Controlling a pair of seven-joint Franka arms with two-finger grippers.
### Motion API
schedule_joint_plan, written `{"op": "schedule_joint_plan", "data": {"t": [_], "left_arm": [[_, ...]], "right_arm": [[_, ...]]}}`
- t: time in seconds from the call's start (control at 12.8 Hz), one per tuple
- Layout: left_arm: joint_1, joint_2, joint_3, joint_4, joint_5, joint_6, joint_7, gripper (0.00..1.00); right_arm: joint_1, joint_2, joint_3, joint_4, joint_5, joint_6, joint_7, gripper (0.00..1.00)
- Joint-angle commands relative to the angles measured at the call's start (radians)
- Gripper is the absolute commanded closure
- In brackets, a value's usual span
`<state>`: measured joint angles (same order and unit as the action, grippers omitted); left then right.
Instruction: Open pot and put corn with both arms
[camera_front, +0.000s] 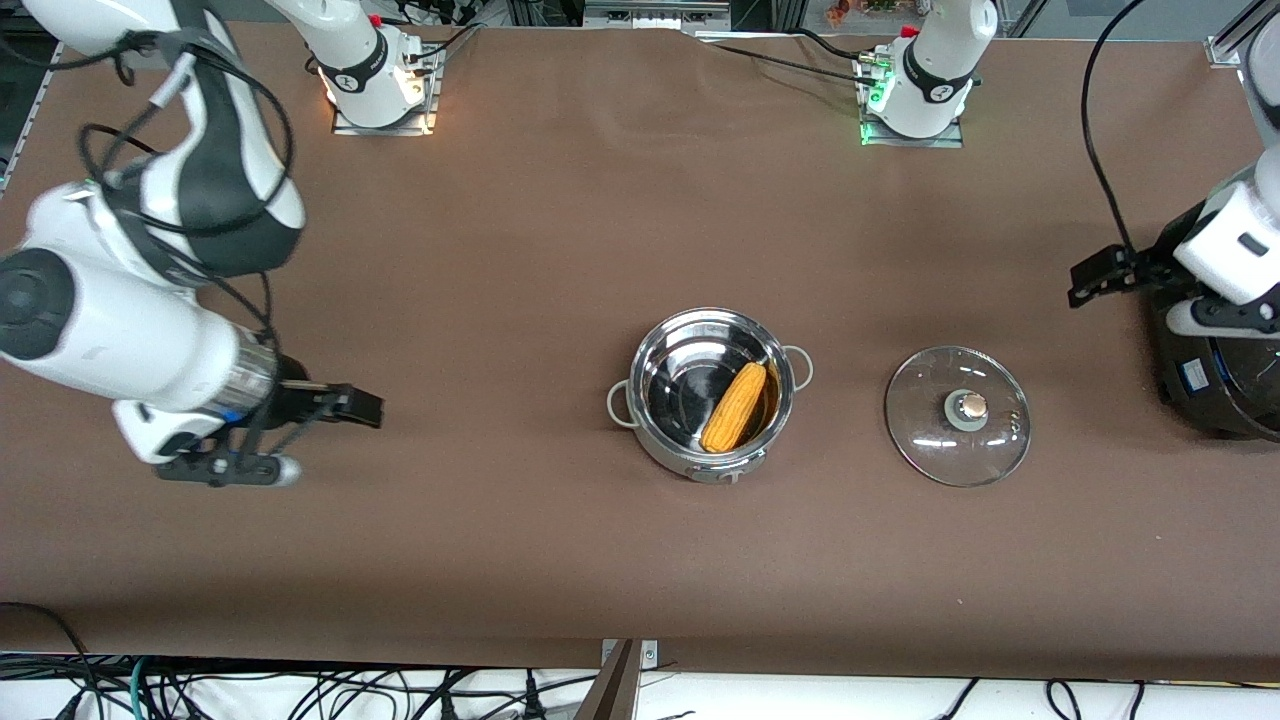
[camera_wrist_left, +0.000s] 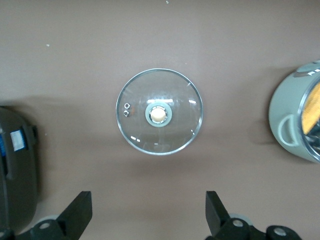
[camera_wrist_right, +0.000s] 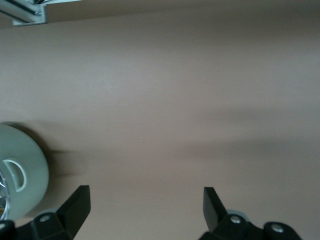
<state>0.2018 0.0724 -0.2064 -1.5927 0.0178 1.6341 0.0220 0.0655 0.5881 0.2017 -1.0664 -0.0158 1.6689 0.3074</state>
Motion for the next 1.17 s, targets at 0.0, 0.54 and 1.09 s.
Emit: {"op": "schedule_joint_plan", "data": {"t": [0.0,0.54,1.09], "left_arm": [[-0.060,0.015,0.040,0.074,0.030,-0.063,-0.007,0.00],[-0.142,0.038,0.157,0.082,0.014,-0.062,-0.016,0.00],[-0.125,0.035,0.165,0.143,-0.006,-0.095,-0.007,0.00]], "right_arm": [[-0.078,-0.183,-0.001,-0.234,0.010,0.009,-0.075,0.00],[-0.127,-0.513,-0.119,-0.535,-0.006,-0.005,-0.108,0.00],[-0.145,-0.593,-0.153,-0.581,-0.065,-0.054,-0.342,0.00]]}}
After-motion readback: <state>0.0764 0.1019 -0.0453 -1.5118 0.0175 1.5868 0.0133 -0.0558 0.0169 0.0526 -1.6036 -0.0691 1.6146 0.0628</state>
